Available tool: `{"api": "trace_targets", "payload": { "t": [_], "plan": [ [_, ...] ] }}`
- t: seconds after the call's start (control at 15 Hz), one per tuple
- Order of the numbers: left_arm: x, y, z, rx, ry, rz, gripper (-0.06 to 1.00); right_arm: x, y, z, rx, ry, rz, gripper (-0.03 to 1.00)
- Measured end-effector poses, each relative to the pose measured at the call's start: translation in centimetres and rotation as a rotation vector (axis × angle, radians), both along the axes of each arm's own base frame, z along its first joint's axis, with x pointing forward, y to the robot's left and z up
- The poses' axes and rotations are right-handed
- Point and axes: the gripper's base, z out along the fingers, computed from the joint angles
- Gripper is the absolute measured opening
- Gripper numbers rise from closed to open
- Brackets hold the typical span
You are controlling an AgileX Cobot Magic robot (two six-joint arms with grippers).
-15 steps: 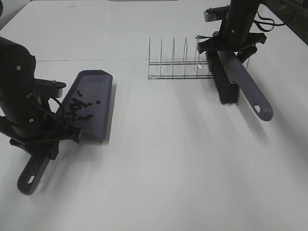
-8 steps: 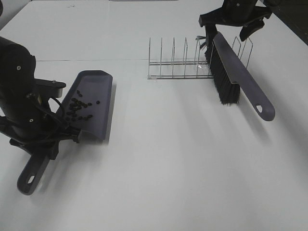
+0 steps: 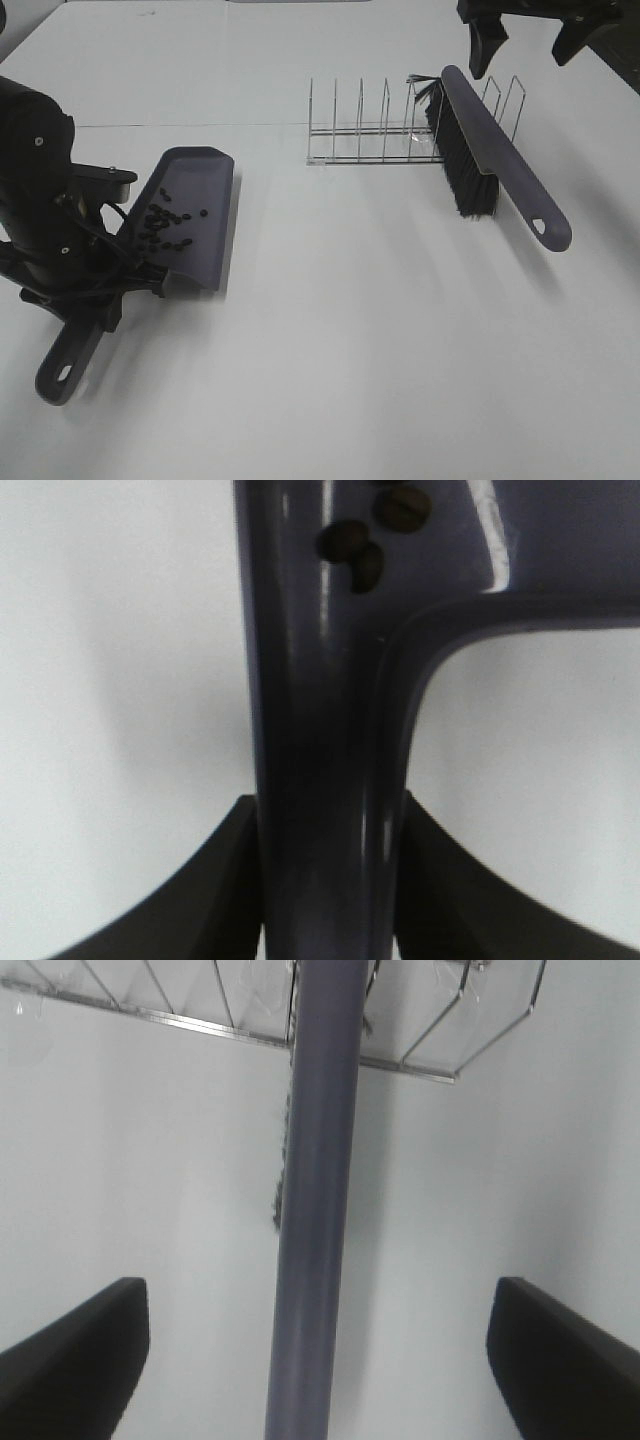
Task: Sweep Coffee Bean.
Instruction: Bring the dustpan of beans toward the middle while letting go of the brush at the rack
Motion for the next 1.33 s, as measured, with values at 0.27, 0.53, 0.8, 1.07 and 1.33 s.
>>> {"api": "trace_targets", "payload": {
  "t": [0.27, 0.53, 0.8, 1.07, 1.33],
  "plan": [
    [0.0, 0.0, 0.0, 0.000, 0.000, 0.000, 0.35, -7.8, -1.5, 2.0, -0.007, 0.058, -0.012, 0.81],
    [0.0, 0.0, 0.0, -0.001, -0.002, 0.000, 0.35, -16.2, -3.0, 2.7, -0.001, 0.078, -0.041, 0.81],
    [0.0, -0.1, 0.0, -0.010, 0.000, 0.008, 0.35, -23.8, -4.4, 0.5, 0.012, 0.070, -0.071, 0.81],
    [-0.5, -2.5, 0.0, -0.119, -0.012, 0.023, 0.35, -31.6, -5.8, -1.6, 0.043, -0.016, -0.103, 0.81],
    [-0.2, -3.4, 0.5, -0.170, -0.039, 0.037, 0.35, -34.2, -6.3, -1.6, 0.077, -0.098, -0.124, 0.81]
  ]
}}
